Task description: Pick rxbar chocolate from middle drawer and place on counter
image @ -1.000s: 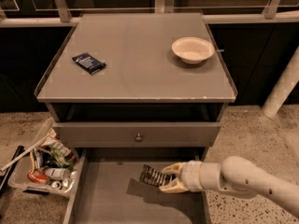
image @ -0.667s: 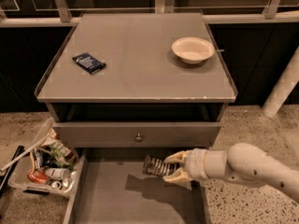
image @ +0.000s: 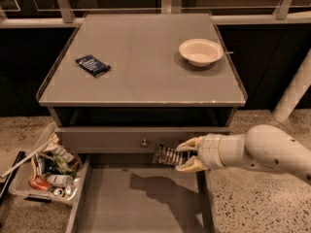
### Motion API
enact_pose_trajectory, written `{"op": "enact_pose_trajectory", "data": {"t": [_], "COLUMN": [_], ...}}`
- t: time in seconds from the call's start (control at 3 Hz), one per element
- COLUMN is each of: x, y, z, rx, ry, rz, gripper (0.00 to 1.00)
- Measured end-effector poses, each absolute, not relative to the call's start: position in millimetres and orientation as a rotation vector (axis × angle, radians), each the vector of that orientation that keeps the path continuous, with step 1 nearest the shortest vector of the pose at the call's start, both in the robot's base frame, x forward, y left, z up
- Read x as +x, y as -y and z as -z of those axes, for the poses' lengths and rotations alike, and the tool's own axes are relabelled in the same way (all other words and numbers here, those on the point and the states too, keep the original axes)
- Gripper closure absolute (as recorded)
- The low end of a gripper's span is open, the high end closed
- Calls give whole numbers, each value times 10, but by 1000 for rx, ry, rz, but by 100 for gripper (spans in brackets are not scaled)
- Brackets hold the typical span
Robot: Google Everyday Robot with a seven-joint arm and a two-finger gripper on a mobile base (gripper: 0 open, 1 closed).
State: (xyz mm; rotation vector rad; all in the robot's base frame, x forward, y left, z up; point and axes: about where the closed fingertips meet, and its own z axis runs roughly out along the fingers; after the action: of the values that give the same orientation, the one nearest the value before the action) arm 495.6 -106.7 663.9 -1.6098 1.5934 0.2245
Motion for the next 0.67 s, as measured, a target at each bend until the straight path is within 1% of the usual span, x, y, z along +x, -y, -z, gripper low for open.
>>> {"op": "enact_pose_trajectory", "data": {"t": [0.33,0.67], "x": [4955,4926], "y": [1067,1106], "z": [-6641,-6844], "rx": [-1610,-1623], "ry": [-1593,-1556], "rz": [-224,-202], "gripper": [100,100]}}
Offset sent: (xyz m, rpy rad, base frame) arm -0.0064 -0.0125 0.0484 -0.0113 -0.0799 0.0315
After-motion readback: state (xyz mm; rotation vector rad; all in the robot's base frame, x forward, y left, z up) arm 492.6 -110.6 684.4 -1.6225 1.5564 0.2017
